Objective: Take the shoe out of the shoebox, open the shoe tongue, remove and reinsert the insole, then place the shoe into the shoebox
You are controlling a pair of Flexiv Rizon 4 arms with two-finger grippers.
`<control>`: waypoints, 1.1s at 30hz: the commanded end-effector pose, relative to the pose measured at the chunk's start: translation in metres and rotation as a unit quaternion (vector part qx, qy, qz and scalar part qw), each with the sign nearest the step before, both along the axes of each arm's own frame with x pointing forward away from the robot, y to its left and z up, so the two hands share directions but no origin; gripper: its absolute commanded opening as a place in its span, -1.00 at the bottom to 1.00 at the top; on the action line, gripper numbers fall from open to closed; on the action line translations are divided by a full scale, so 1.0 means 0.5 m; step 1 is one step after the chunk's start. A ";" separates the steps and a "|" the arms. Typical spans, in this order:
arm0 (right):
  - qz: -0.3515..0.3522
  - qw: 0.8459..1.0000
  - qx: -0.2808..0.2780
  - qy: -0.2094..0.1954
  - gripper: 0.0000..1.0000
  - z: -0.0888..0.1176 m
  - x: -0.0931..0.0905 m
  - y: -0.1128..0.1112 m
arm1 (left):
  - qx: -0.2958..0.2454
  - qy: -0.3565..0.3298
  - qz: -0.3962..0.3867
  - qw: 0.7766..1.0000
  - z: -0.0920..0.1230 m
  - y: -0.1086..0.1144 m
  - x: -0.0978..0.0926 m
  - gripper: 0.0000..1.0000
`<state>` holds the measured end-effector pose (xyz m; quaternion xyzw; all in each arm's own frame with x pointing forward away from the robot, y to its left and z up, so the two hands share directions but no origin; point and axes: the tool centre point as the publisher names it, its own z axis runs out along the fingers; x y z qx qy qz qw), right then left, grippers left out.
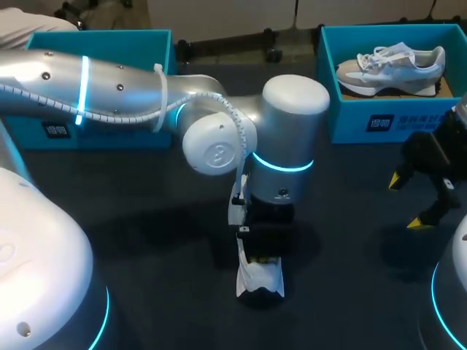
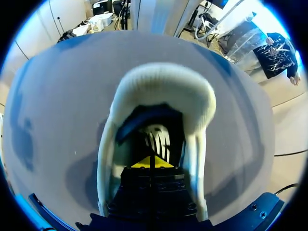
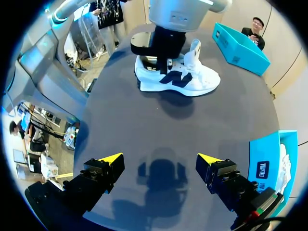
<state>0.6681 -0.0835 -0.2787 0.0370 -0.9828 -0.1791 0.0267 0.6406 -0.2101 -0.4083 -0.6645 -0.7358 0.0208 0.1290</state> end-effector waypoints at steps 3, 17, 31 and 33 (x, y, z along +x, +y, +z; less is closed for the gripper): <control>0.000 1.000 -0.001 0.000 1.00 -0.002 0.000 0.002 | -0.009 -0.001 0.007 1.000 0.018 0.033 0.023 -1.00; 0.000 1.000 -0.001 0.000 1.00 -0.002 0.000 0.002 | -0.036 -0.013 -0.020 0.999 0.109 -0.015 -0.004 -1.00; 0.000 1.000 -0.001 0.000 1.00 -0.002 0.000 0.002 | -0.023 -0.006 -0.020 1.000 0.070 0.000 0.009 -1.00; 0.000 1.000 -0.001 0.000 1.00 -0.002 0.000 0.002 | -0.024 -0.001 -0.024 0.999 0.064 0.003 0.001 -1.00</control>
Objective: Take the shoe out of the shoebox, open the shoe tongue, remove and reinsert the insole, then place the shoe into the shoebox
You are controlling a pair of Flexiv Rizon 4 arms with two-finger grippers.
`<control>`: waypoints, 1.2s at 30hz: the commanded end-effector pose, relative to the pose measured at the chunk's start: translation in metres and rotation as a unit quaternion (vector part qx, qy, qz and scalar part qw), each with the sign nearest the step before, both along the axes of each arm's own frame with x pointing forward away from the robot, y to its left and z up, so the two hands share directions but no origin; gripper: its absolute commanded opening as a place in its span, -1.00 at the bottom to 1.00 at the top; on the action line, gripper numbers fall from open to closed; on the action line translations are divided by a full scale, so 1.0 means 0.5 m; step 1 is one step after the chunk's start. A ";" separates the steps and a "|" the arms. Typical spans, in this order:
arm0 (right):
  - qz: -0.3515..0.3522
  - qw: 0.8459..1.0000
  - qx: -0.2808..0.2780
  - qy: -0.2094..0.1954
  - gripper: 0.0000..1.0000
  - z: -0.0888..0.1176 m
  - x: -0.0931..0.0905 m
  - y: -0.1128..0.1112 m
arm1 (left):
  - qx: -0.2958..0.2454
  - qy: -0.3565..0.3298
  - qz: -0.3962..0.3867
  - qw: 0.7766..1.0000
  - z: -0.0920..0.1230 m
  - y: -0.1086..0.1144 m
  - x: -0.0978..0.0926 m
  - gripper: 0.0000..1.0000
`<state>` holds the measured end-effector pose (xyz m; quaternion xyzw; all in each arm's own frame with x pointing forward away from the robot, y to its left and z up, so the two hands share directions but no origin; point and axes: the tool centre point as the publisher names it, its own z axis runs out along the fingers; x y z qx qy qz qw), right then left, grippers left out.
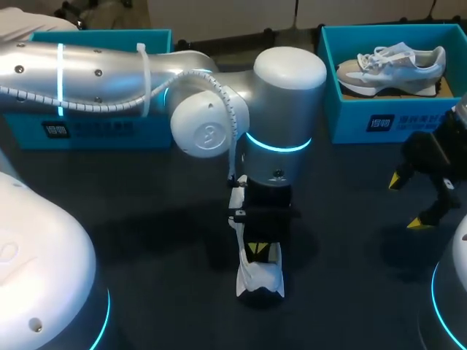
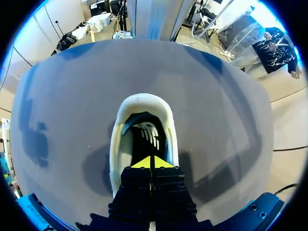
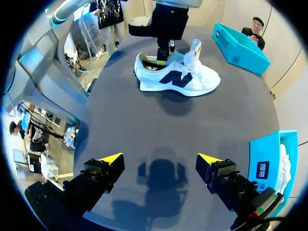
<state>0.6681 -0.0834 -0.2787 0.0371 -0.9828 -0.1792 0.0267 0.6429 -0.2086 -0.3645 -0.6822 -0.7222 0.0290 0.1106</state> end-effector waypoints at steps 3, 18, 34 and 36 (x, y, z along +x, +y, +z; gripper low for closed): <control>0.000 1.000 -0.001 0.000 1.00 -0.002 0.000 0.002 | -0.002 0.013 -0.008 1.000 -0.042 0.001 -0.018 -1.00; 0.000 1.000 -0.001 0.000 1.00 -0.002 0.000 0.002 | -0.013 0.027 0.001 1.000 -0.033 0.001 -0.053 -1.00; 0.000 1.000 -0.001 0.000 1.00 -0.002 0.000 0.002 | 0.004 0.113 0.024 0.993 -0.093 -0.039 -0.103 -1.00; 0.000 1.000 -0.001 0.000 1.00 -0.002 0.000 0.002 | 0.003 0.110 0.024 0.994 -0.111 -0.042 -0.103 -1.00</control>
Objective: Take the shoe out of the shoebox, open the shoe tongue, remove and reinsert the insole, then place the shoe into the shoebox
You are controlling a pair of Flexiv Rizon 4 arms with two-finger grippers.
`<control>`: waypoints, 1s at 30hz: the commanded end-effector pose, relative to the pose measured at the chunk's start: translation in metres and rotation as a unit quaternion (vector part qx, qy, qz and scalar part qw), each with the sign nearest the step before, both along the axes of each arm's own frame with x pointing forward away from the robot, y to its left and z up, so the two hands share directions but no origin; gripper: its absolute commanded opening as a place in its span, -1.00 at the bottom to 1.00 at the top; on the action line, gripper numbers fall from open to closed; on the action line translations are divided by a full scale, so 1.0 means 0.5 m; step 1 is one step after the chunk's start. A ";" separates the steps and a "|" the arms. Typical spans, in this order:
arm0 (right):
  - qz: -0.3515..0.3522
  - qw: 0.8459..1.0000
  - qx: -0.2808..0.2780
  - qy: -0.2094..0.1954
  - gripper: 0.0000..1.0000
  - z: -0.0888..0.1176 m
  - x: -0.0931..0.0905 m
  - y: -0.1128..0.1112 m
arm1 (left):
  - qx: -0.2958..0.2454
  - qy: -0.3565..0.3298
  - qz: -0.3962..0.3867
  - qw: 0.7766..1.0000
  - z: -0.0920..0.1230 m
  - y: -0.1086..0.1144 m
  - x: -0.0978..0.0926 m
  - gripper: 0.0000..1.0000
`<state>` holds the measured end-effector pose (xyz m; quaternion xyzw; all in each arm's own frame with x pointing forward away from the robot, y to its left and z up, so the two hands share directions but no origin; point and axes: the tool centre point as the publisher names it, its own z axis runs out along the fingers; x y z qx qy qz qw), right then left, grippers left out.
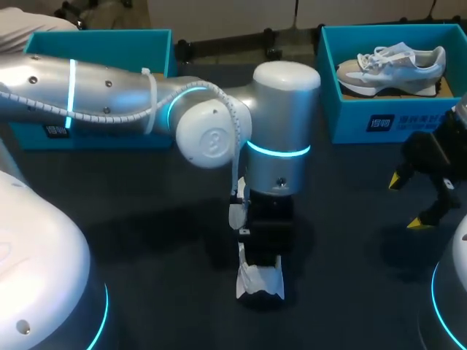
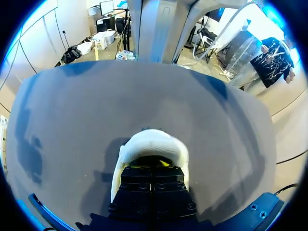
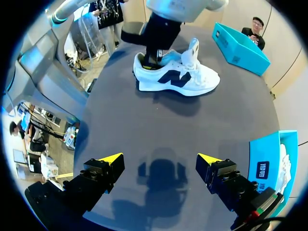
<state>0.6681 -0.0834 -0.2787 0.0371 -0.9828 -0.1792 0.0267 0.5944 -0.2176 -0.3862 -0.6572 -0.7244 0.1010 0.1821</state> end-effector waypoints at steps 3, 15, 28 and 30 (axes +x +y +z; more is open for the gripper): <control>0.000 1.000 -0.001 0.000 1.00 -0.002 0.000 0.001 | -0.003 0.010 -0.003 1.000 -0.089 -0.027 -0.002 -1.00; 0.000 1.000 -0.001 0.000 1.00 -0.002 0.000 0.001 | 0.006 -0.064 -0.021 0.998 -0.050 0.011 0.029 -1.00; 0.000 1.000 -0.001 0.000 1.00 -0.002 0.000 0.001 | -0.005 -0.088 -0.012 0.996 -0.016 0.021 0.080 -1.00; 0.000 1.000 -0.001 0.000 1.00 -0.002 0.000 0.001 | -0.004 -0.084 -0.018 0.996 -0.029 0.016 0.079 -1.00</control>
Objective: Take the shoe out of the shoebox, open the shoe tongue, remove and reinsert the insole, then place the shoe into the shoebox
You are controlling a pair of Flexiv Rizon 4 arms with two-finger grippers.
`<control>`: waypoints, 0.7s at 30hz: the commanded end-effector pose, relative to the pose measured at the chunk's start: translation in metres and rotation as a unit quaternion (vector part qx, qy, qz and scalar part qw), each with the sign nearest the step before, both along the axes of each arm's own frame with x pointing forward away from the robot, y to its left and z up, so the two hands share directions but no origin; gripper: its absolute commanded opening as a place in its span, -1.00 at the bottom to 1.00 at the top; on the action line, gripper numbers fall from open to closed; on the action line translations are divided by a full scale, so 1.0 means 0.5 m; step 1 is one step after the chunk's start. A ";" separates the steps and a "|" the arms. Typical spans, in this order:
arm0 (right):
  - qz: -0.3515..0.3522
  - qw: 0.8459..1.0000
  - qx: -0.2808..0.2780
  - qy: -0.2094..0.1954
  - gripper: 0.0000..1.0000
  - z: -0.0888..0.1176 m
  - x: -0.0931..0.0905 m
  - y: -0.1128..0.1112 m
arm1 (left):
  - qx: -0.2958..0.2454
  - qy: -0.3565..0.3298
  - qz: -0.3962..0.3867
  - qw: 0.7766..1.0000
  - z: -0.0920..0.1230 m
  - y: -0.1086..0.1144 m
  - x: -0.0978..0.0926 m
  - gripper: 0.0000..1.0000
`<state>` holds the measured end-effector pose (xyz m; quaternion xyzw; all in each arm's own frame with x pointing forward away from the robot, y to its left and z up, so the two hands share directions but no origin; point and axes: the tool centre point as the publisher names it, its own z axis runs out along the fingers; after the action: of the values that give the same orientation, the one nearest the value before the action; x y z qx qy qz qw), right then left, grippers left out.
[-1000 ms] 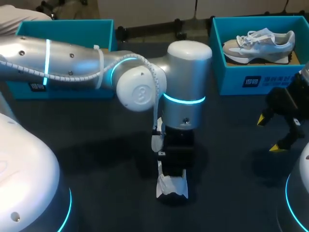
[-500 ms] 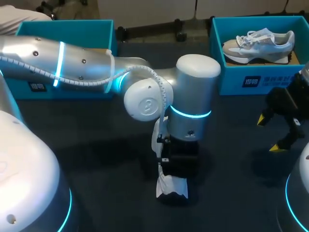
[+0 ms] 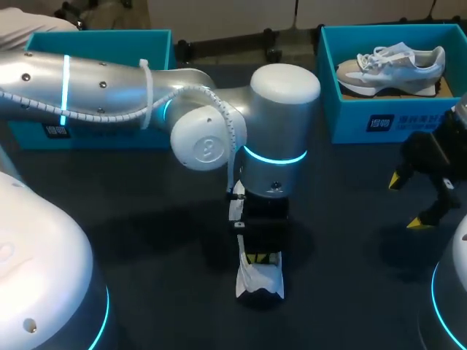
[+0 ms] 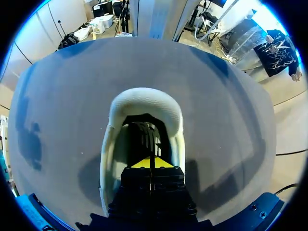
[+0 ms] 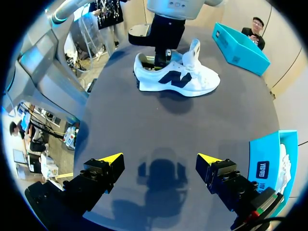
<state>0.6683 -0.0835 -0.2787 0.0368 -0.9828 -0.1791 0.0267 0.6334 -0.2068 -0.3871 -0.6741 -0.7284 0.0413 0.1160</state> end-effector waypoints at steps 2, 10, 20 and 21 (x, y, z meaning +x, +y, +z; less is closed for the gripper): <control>0.000 1.000 -0.001 0.000 1.00 -0.002 0.000 0.002 | 0.003 0.009 -0.007 1.000 -0.047 -0.012 0.001 -1.00; 0.000 1.000 -0.001 0.000 1.00 -0.002 0.000 0.002 | 0.012 0.018 -0.003 1.000 -0.072 -0.009 0.006 -1.00; 0.000 1.000 -0.001 0.000 1.00 -0.002 0.000 0.002 | -0.015 -0.011 -0.006 1.000 0.025 0.009 0.007 -1.00; 0.000 1.000 -0.001 0.000 1.00 -0.002 0.000 0.002 | -0.015 -0.012 -0.006 1.000 0.028 0.009 0.008 -1.00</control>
<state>0.6681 -0.0835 -0.2786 0.0370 -0.9828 -0.1792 0.0267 0.6388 -0.2145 -0.3899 -0.6799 -0.7238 0.0439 0.1091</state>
